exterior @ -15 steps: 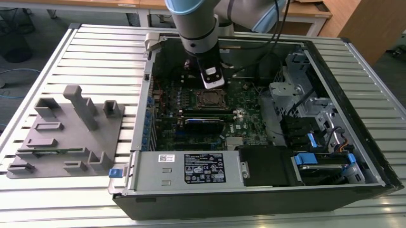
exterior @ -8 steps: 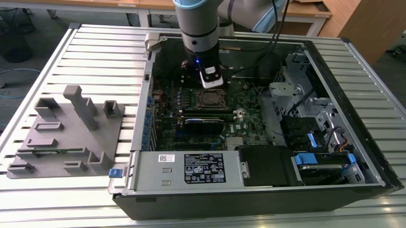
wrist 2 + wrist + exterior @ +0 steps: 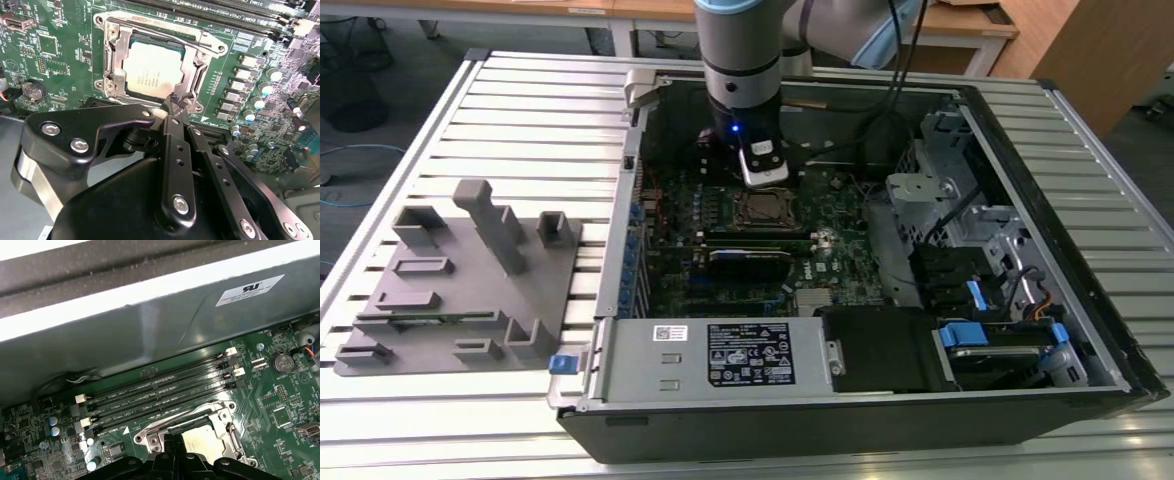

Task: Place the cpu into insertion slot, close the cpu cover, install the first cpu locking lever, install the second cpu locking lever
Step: 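Install the first cpu locking lever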

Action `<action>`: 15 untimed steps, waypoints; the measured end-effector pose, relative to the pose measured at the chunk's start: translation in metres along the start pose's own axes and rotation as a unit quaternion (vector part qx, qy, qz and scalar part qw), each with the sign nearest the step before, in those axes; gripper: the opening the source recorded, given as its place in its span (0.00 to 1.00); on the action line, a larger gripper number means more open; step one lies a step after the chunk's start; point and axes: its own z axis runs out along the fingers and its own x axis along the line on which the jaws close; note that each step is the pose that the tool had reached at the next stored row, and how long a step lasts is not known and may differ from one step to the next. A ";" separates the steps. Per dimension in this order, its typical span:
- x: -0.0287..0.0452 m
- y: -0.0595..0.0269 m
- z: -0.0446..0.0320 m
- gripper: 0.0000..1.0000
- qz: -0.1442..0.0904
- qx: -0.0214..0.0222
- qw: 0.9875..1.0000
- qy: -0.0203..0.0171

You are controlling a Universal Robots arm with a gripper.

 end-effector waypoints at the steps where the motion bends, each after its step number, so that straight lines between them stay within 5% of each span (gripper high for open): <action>1: -0.0008 0.0003 0.0002 0.11 -0.001 0.000 1.000 0.000; 7: -0.0064 0.0019 0.0021 0.11 -0.016 0.001 1.000 0.011; 10: -0.0071 0.0021 0.0025 0.11 -0.024 0.006 0.999 0.022; 13: -0.0074 0.0022 0.0026 0.11 -0.026 0.020 0.999 0.040; 15: -0.0075 0.0023 0.0025 0.11 -0.025 0.034 0.998 0.047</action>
